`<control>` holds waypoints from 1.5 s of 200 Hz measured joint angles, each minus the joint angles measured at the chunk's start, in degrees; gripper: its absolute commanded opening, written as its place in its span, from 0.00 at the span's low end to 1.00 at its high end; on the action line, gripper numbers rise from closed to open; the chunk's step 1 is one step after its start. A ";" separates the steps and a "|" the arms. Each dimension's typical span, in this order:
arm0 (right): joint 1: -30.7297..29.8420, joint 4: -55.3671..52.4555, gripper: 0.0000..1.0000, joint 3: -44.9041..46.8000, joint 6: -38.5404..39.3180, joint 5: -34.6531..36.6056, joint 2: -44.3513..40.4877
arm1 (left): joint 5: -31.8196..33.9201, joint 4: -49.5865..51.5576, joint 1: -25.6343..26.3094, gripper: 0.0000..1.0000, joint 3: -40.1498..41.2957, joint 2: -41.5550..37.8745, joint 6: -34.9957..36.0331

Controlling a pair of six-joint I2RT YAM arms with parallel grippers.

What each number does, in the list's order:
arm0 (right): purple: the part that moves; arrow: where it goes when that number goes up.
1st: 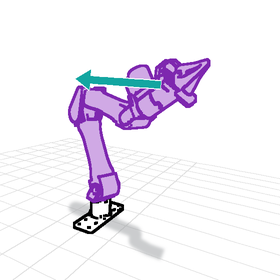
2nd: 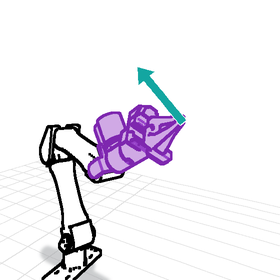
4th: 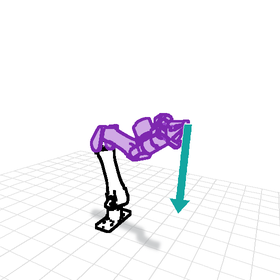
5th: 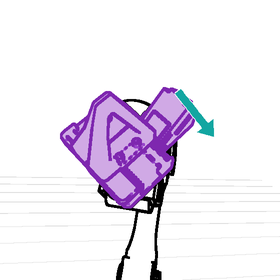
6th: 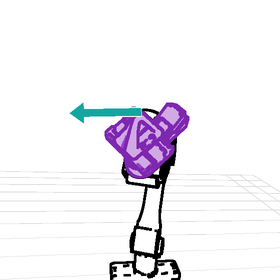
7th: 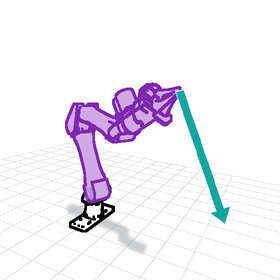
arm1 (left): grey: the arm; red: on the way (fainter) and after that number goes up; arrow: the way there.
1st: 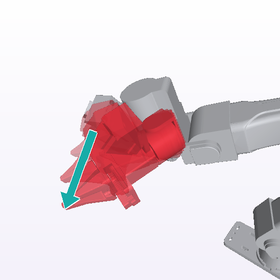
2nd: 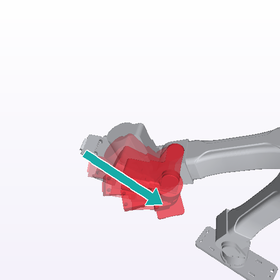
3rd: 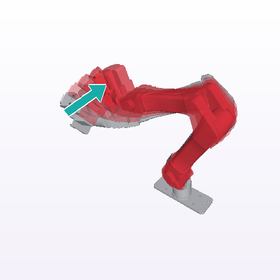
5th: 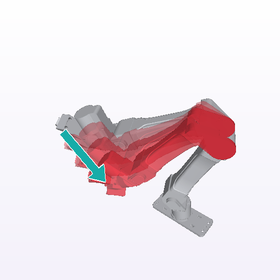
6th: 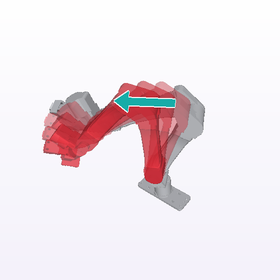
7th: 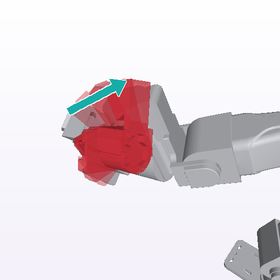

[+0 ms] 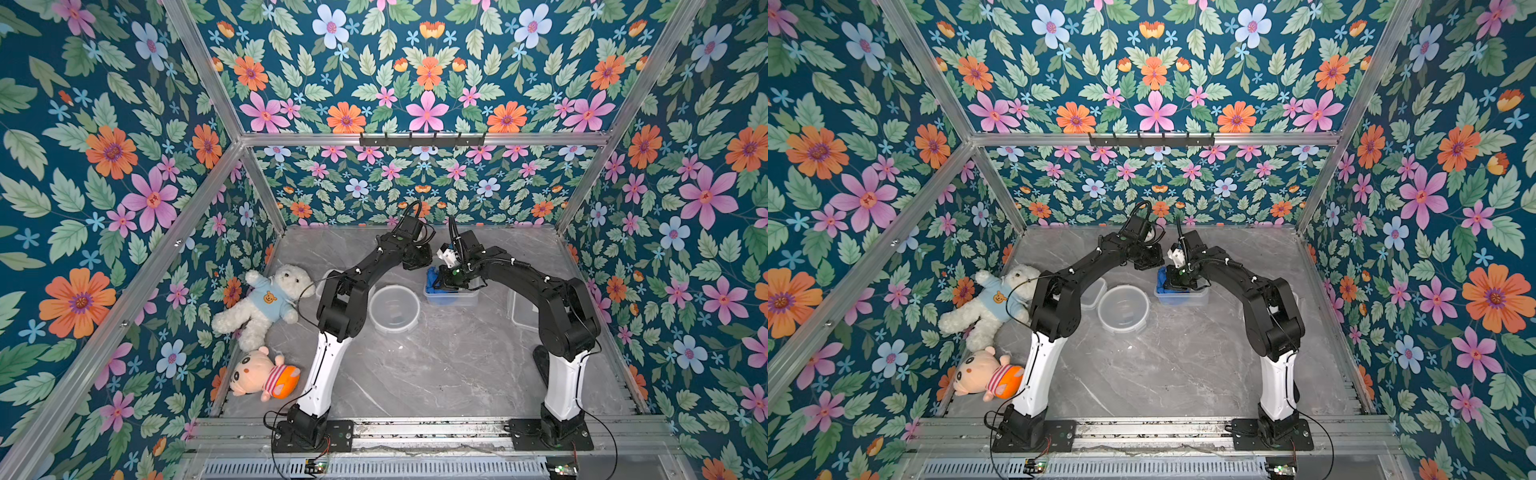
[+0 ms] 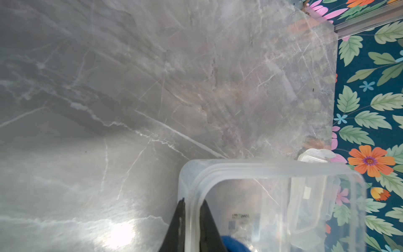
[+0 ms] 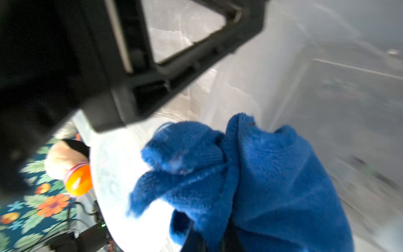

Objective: Wipe the insides of the lunch boxes
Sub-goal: Wipe the dirt inside the lunch box.

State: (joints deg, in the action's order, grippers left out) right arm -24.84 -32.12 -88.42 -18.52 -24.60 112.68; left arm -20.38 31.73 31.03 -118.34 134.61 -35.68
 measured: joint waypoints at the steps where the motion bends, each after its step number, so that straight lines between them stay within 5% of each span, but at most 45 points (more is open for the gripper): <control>1: 0.00 -0.28 0.00 0.02 0.17 0.46 -0.17 | 0.02 -0.02 0.00 0.14 0.02 -0.02 0.00; 98: 0.52 -13.11 0.00 -5.01 7.26 35.63 -4.70 | 1.68 0.04 0.02 0.14 0.00 -0.37 0.26; 157: 0.59 -16.28 0.00 -24.02 7.34 47.34 12.11 | 1.84 0.15 0.44 0.14 -0.24 -0.35 0.26; 208: 0.63 -16.79 0.00 -38.34 7.08 37.64 21.57 | 2.40 0.04 0.72 0.14 -2.25 1.07 0.00; 266: 1.66 -10.45 0.00 -38.60 1.99 13.70 23.98 | 2.67 0.74 0.66 0.15 -2.60 1.42 0.22; 300: 4.79 -7.28 0.00 -30.18 -3.21 7.37 17.66 | 1.79 0.83 0.85 0.15 -2.71 1.42 0.92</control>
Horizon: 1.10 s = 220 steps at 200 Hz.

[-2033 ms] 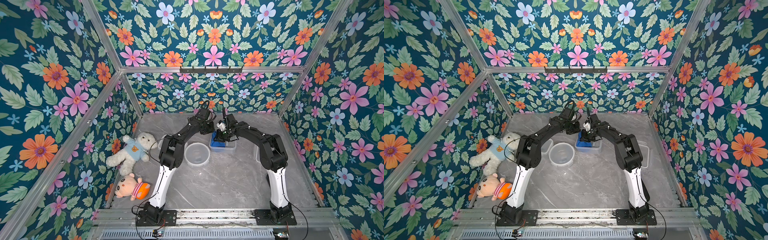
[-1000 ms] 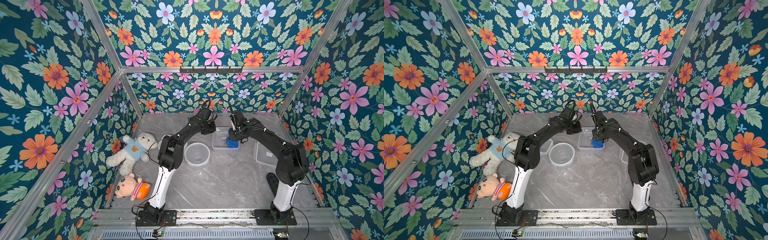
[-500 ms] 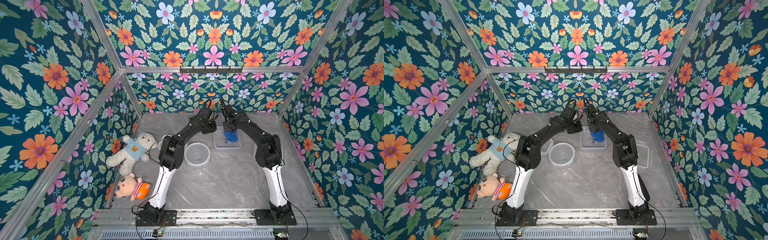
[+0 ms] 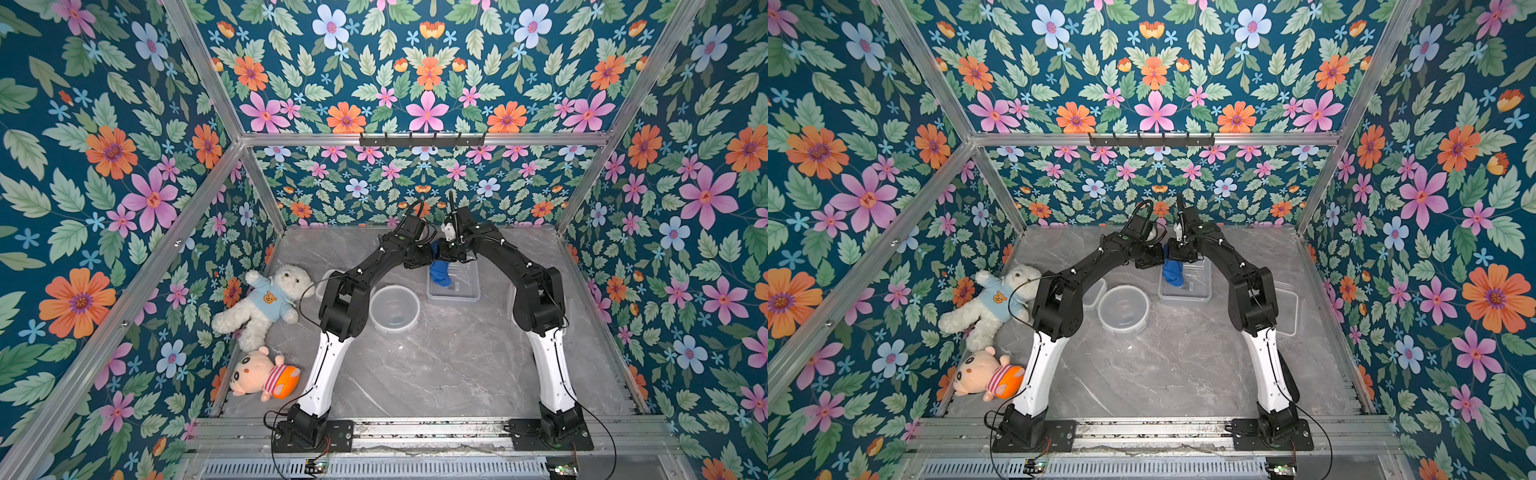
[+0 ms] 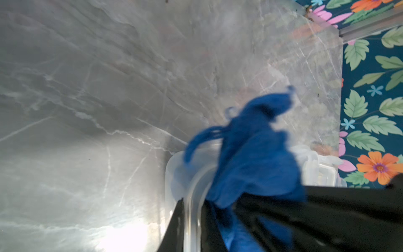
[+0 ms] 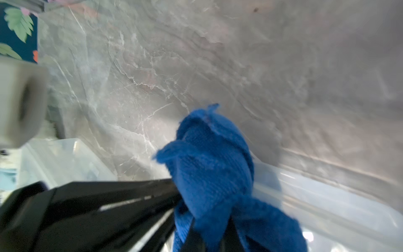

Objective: Wipe the insides of the lunch boxes
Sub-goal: Wipe the dirt inside the lunch box.

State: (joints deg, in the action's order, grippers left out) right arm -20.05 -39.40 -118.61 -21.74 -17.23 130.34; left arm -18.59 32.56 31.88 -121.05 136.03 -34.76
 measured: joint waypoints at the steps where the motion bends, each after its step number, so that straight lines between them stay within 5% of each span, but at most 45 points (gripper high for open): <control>1: 0.07 0.04 0.00 0.17 -0.11 -0.04 -0.22 | -0.07 0.02 0.00 0.15 0.00 0.00 0.07; 33: 1.01 0.17 0.00 -1.29 -1.22 0.81 -5.51 | -0.63 0.20 0.02 0.15 -0.04 0.00 0.22; 77: 0.26 -8.68 0.00 -21.05 -1.14 2.34 9.07 | -0.61 0.48 0.00 0.15 -0.04 0.00 0.35; 100: 0.44 -13.60 0.00 -22.80 -0.94 4.59 12.22 | -0.63 0.92 0.00 0.15 -0.04 0.00 0.35; 157: 6.54 -10.91 0.00 1.38 -0.09 11.89 -3.76 | -0.90 1.81 0.13 0.15 -0.04 0.00 0.59; 220: 3.96 -3.10 0.00 31.67 -0.42 11.34 -21.22 | -1.44 1.75 0.17 0.15 -0.04 0.00 0.61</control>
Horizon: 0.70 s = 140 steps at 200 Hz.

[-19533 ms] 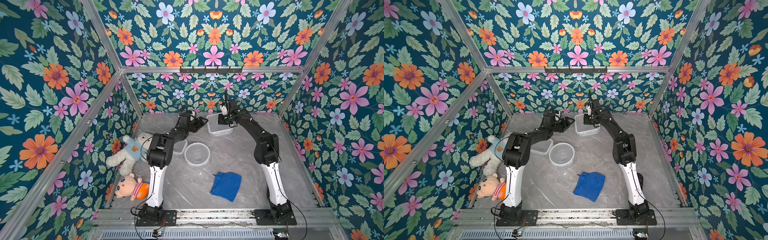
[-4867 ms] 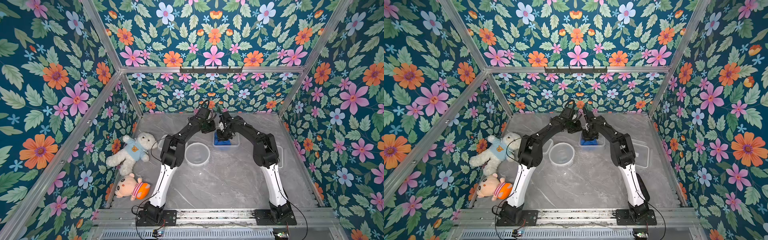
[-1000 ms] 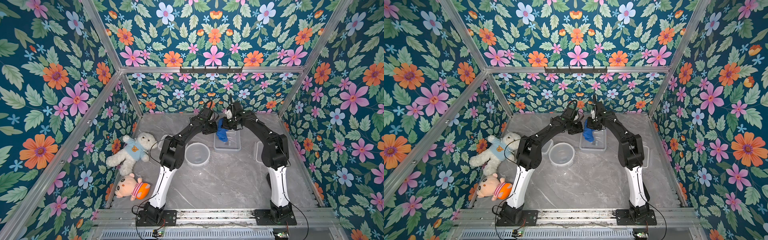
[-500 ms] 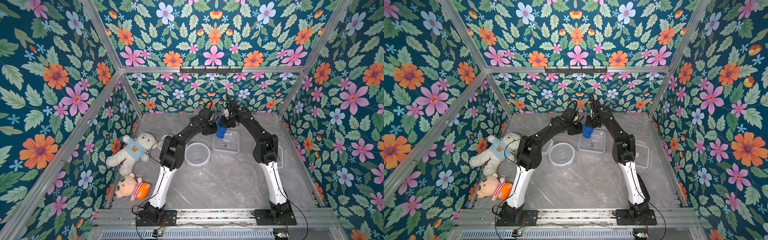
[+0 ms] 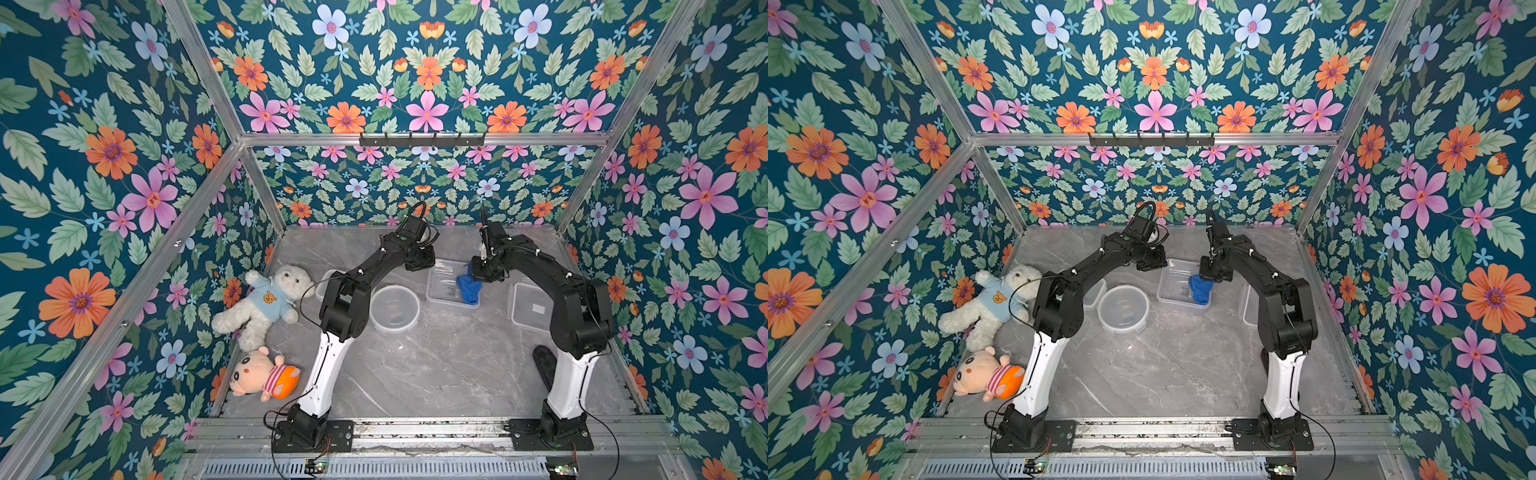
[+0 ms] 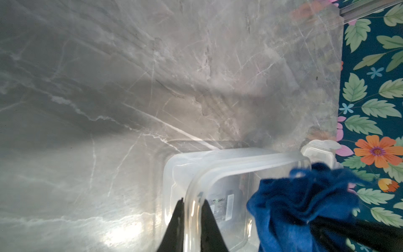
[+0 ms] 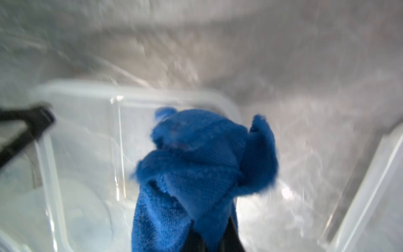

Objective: Wipe the insides of the lunch boxes
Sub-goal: Wipe the dirt inside the lunch box.

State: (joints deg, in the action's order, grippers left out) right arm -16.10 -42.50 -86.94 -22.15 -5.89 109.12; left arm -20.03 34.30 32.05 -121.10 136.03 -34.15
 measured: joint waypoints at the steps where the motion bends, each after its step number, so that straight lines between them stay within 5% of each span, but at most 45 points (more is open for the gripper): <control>1: -0.15 0.09 0.00 0.61 -0.02 0.00 -0.37 | 0.02 0.00 0.02 0.15 0.00 0.00 0.00; 65: -2.10 7.65 0.00 20.74 -4.90 -1.42 -15.45 | -2.58 0.48 0.31 0.15 0.22 0.00 0.00; 105: -3.08 9.44 0.00 23.34 -6.91 -1.20 -20.26 | -3.43 0.74 0.33 0.15 0.33 0.00 -0.02; 140: -10.05 13.35 0.00 20.22 -7.39 -4.57 -17.42 | -0.98 0.72 0.13 0.14 0.66 0.00 0.63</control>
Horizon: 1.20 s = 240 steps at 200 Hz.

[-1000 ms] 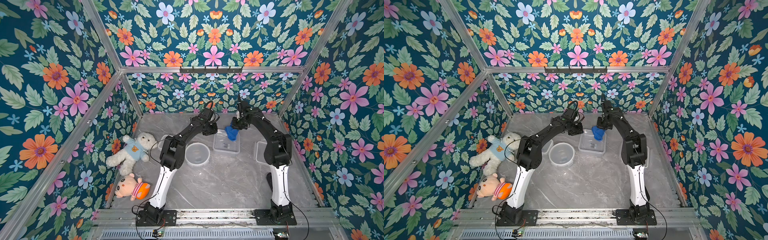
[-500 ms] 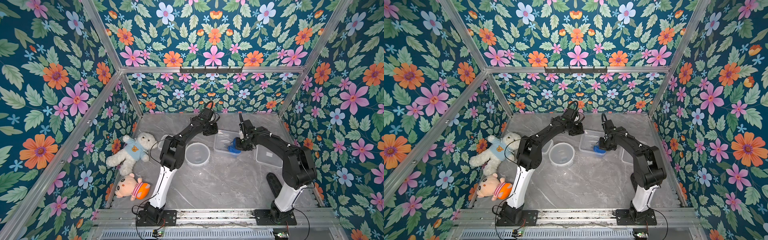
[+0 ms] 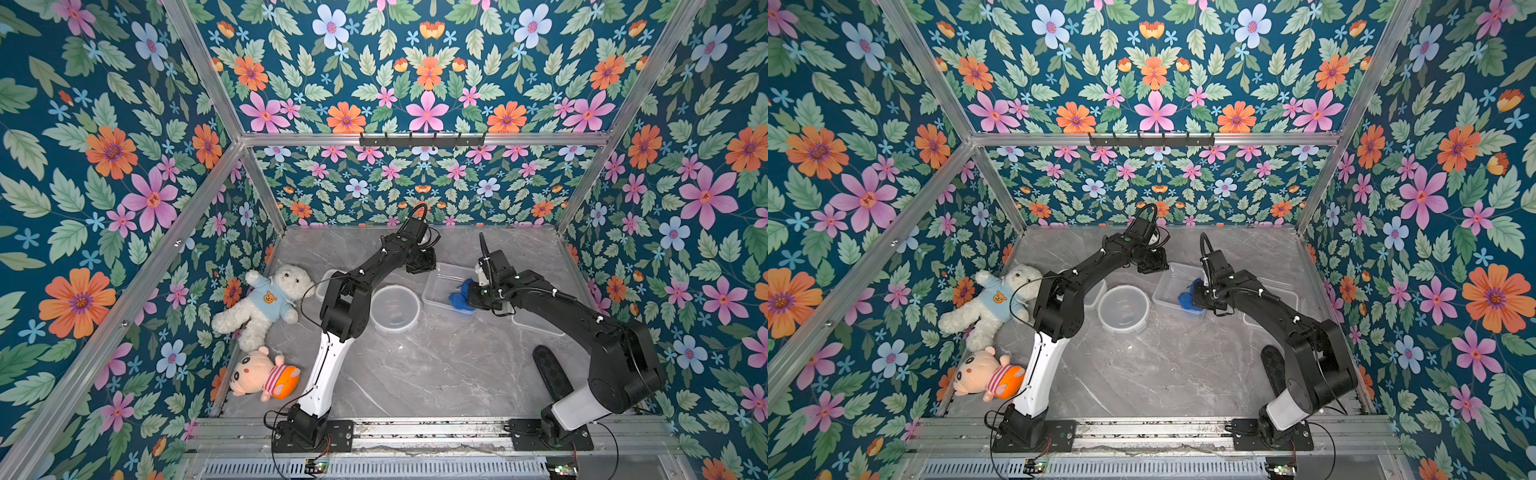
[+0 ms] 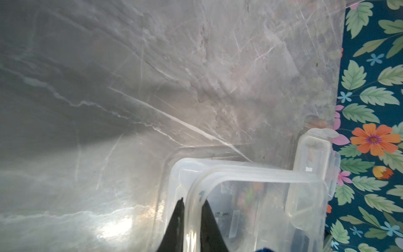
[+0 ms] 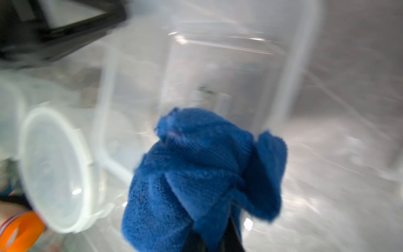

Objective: Wipe the insides of the lunch boxes
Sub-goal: Wipe the dirt inside the lunch box.

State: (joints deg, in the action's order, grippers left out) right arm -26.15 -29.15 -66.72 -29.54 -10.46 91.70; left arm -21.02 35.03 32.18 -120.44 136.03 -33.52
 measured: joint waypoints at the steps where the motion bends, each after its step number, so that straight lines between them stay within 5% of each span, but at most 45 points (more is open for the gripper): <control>1: -0.17 0.15 0.00 -0.20 0.00 -0.07 0.20 | 0.04 0.00 0.00 0.15 0.00 0.00 0.00; 40: -7.61 3.72 0.00 -11.37 1.27 -1.99 11.10 | 0.96 -1.18 -0.15 0.15 0.09 0.00 -0.79; 91: -8.20 5.27 0.00 -21.40 2.36 -1.05 17.42 | 1.42 -2.27 0.00 0.15 0.22 0.00 -0.90; 135: -6.34 2.89 0.00 -11.21 3.17 3.28 12.85 | 1.11 -2.21 0.07 0.14 0.22 0.00 -0.92; 183: 3.39 -2.51 0.00 -1.07 3.13 9.42 0.00 | 0.42 -2.27 0.02 0.14 0.26 0.00 -0.90; 210: 5.38 -6.19 0.00 -8.28 3.32 11.39 2.60 | 0.63 -2.38 0.02 0.14 0.26 0.00 -0.87; 240: 5.38 -7.17 0.00 -23.26 4.22 10.58 16.37 | 0.66 -2.40 -0.07 0.14 0.26 0.00 -0.90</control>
State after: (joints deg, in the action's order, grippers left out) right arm -20.78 -36.32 -89.97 -25.32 0.12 108.07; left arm -20.36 32.62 32.12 -120.18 136.03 -34.41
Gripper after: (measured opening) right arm 0.089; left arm 0.145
